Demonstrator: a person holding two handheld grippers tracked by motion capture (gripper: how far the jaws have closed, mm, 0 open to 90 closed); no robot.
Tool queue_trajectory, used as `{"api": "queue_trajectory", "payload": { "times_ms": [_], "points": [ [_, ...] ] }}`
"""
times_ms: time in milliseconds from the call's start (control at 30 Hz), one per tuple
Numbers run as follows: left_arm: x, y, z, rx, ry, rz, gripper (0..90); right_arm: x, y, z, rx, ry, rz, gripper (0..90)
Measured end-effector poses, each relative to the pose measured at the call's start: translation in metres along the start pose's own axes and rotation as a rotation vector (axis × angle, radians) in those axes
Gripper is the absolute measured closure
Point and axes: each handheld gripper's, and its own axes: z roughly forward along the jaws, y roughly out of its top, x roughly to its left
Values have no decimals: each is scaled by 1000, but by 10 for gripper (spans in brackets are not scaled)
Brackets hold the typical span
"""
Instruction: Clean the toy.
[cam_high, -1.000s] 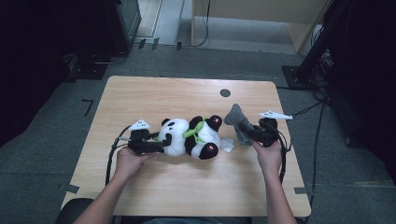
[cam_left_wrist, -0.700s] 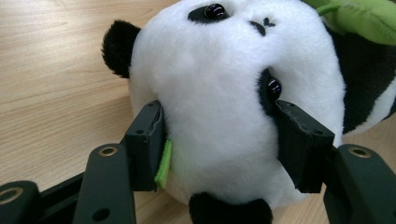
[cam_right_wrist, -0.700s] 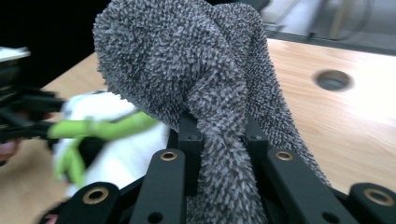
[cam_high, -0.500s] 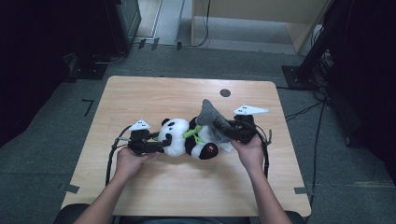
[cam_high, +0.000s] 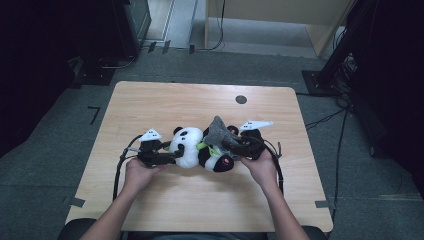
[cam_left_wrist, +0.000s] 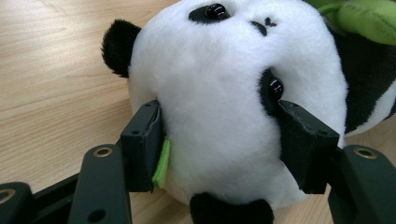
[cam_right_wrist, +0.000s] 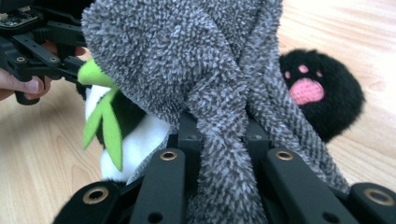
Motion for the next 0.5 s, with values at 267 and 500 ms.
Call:
{"api": "queue_trajectory", "payload": {
  "times_ms": [267, 500],
  "points": [
    [3, 0, 2, -4, -1, -15, 316, -12, -11, -5, 26, -10, 10, 766],
    [5, 0, 4, 2, -4, -39, 273, -23, -20, -10, 58, -16, 41, 766]
  ]
}}
